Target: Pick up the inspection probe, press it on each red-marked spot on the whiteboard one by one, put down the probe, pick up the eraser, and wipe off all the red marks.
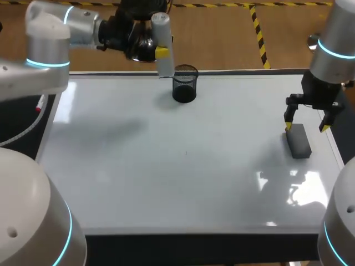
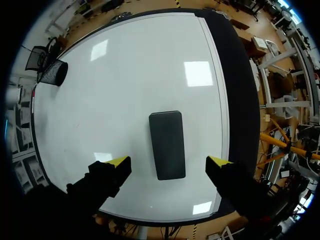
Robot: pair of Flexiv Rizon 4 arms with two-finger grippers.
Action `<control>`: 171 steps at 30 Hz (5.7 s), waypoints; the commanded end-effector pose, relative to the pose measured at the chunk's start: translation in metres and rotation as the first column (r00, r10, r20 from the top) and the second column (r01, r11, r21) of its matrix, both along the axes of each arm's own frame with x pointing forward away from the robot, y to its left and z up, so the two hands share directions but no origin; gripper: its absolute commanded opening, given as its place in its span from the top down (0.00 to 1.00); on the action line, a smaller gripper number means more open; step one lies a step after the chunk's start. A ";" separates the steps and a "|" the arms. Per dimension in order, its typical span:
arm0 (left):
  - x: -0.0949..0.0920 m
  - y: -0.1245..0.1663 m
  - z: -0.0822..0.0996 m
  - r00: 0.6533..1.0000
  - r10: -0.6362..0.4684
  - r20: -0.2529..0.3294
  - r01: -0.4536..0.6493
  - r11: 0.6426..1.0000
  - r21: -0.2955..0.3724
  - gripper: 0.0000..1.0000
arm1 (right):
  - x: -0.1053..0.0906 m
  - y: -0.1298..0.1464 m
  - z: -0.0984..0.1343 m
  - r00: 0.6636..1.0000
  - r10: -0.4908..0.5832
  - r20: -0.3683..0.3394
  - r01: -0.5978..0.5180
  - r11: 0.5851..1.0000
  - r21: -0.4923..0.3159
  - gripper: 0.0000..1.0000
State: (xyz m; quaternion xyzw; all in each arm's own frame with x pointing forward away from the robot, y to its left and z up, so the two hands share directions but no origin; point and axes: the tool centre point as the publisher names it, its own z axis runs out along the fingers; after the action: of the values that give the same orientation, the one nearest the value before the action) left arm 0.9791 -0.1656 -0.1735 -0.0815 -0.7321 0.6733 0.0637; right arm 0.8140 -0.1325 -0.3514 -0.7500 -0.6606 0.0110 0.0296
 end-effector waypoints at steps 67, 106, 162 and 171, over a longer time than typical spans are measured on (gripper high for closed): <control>0.079 -0.062 -0.063 0.984 -0.136 -0.117 0.128 0.989 -0.073 1.00 | -0.001 -0.001 0.001 1.000 0.002 0.001 -0.002 1.000 0.001 0.00; 0.075 -0.044 -0.094 0.985 -0.100 -0.140 0.094 0.994 -0.046 1.00 | -0.001 -0.001 0.001 1.000 0.002 0.001 -0.002 1.000 0.001 0.00; 0.057 -0.049 -0.139 0.995 -0.053 -0.084 0.059 0.995 0.077 1.00 | -0.001 -0.001 0.001 1.000 0.002 0.001 -0.002 1.000 0.001 0.00; 0.060 -0.049 -0.142 0.995 -0.042 -0.093 0.049 0.996 0.075 0.93 | -0.001 -0.001 0.001 1.000 0.002 0.001 -0.002 1.000 0.001 0.00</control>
State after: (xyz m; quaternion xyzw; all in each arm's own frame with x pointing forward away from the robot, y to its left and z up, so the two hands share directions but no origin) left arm 1.0403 -0.2140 -0.3161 -0.0667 -0.7517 0.6456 0.1172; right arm 0.8140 -0.1326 -0.3516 -0.7500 -0.6607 0.0109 0.0296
